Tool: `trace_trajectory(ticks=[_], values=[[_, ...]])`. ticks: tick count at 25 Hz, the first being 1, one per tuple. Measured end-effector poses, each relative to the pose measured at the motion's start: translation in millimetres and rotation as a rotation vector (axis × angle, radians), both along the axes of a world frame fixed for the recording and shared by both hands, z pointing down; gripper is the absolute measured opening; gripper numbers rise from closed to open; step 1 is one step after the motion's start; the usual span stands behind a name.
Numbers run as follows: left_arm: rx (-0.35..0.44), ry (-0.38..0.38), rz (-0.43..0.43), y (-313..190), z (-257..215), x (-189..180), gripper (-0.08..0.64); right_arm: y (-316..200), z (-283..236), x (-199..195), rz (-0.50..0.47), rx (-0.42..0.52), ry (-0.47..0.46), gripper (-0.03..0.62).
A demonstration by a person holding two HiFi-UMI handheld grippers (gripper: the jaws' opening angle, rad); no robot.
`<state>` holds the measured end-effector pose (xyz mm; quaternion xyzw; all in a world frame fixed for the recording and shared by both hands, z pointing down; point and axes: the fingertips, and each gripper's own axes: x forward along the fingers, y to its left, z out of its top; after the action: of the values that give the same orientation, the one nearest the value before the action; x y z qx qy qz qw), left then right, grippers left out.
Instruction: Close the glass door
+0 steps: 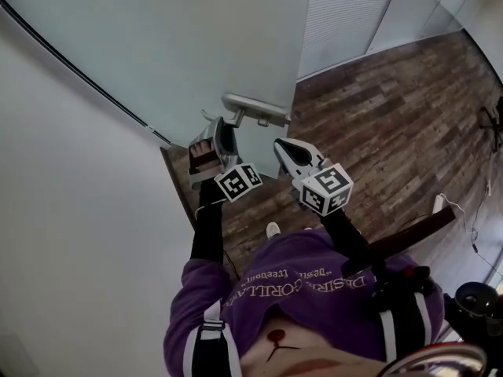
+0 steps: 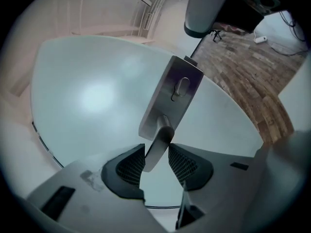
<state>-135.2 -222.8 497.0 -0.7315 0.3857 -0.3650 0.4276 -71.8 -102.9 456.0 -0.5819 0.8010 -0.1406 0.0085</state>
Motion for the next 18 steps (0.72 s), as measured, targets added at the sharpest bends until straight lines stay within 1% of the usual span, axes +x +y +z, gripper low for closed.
trace_trajectory(ticks=[4, 6, 12, 16, 18], values=[[0.072, -0.093, 0.067, -2.1, 1.8, 2.9, 0.126, 0.1, 3.8, -10.8, -0.001, -0.003, 0.002, -0.003], [0.075, -0.114, 0.097, -6.1, 4.3, 6.8, 0.126, -0.6, 6.1, -14.8, 0.002, -0.005, 0.003, -0.003], [0.070, -0.063, 0.121, -15.2, 2.1, 17.4, 0.124, -5.1, 9.6, -7.5, 0.029, -0.007, 0.001, -0.003], [0.057, -0.041, 0.132, -8.9, -0.7, 13.8, 0.126, -0.5, 8.9, -9.1, 0.043, -0.005, -0.002, -0.003], [0.048, -0.044, 0.137, -7.6, 0.8, 13.8, 0.124, 0.6, 10.1, -10.2, 0.044, -0.003, 0.001, -0.003]])
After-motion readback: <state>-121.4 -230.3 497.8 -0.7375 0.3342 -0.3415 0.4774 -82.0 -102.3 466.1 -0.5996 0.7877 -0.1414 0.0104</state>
